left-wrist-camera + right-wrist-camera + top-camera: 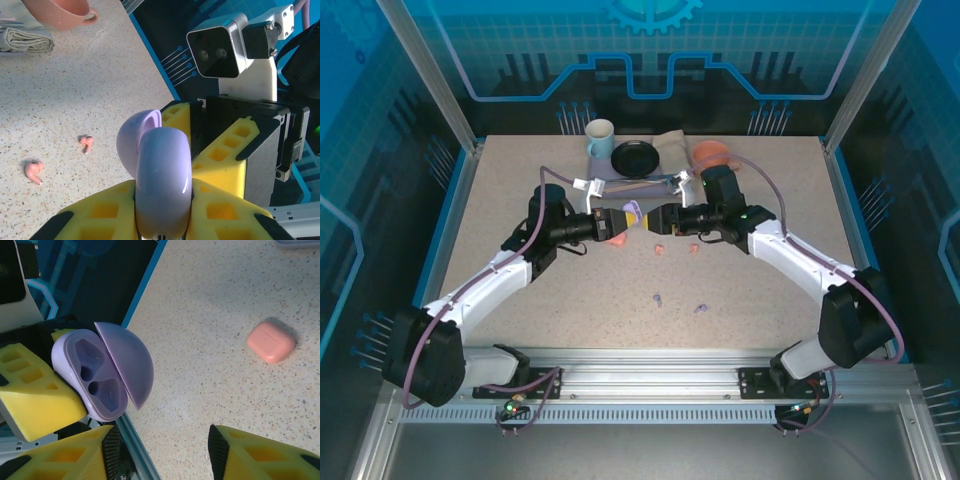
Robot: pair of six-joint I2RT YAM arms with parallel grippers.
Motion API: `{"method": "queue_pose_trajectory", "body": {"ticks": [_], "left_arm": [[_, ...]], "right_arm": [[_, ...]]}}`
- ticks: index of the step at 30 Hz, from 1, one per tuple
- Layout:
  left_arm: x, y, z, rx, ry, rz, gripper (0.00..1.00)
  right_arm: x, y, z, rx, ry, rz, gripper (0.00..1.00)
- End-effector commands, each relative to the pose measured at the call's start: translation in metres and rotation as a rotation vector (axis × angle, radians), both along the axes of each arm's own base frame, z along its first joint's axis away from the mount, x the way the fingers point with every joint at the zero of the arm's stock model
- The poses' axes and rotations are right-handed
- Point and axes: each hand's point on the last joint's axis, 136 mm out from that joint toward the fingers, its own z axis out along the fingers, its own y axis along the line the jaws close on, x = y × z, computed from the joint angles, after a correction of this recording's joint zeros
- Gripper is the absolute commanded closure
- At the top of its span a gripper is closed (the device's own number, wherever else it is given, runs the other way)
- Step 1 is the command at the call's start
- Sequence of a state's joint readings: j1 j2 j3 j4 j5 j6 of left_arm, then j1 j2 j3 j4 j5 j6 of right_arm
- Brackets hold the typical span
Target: Insert the wireless bluetooth earbuds into the charging case
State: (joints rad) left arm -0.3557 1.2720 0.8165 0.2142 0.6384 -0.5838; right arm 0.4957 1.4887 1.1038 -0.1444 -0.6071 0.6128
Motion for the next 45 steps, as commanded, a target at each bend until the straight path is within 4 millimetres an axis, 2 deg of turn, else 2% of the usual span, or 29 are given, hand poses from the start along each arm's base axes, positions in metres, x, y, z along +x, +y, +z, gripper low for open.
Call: {"method": "queue_pose_trajectory", "body": {"ticks": [1, 9, 17, 26, 37, 45], "left_arm": [[-0.003, -0.005, 0.021, -0.025, -0.058, -0.036, 0.86], [-0.004, -0.005, 0.018, -0.020, -0.052, -0.041, 0.86], [-0.004, -0.005, 0.018, -0.021, -0.051, -0.043, 0.85], [-0.004, -0.006, 0.019, -0.019, -0.052, -0.046, 0.85], [-0.002, -0.006, 0.022, -0.019, -0.057, -0.044, 0.85], [-0.002, -0.007, 0.021, -0.018, -0.052, -0.047, 0.85]], "right_arm": [[0.003, 0.011, 0.009, 0.020, -0.020, 0.020, 0.48], [0.008, 0.011, 0.014, 0.013, -0.035, 0.009, 0.52], [0.009, -0.003, 0.027, 0.011, -0.065, -0.012, 0.54], [0.018, 0.007, 0.031, 0.025, -0.062, 0.004, 0.57], [0.016, 0.010, 0.018, 0.000, -0.040, 0.018, 0.63], [0.015, 0.016, 0.011, 0.000, -0.027, 0.033, 0.63]]}}
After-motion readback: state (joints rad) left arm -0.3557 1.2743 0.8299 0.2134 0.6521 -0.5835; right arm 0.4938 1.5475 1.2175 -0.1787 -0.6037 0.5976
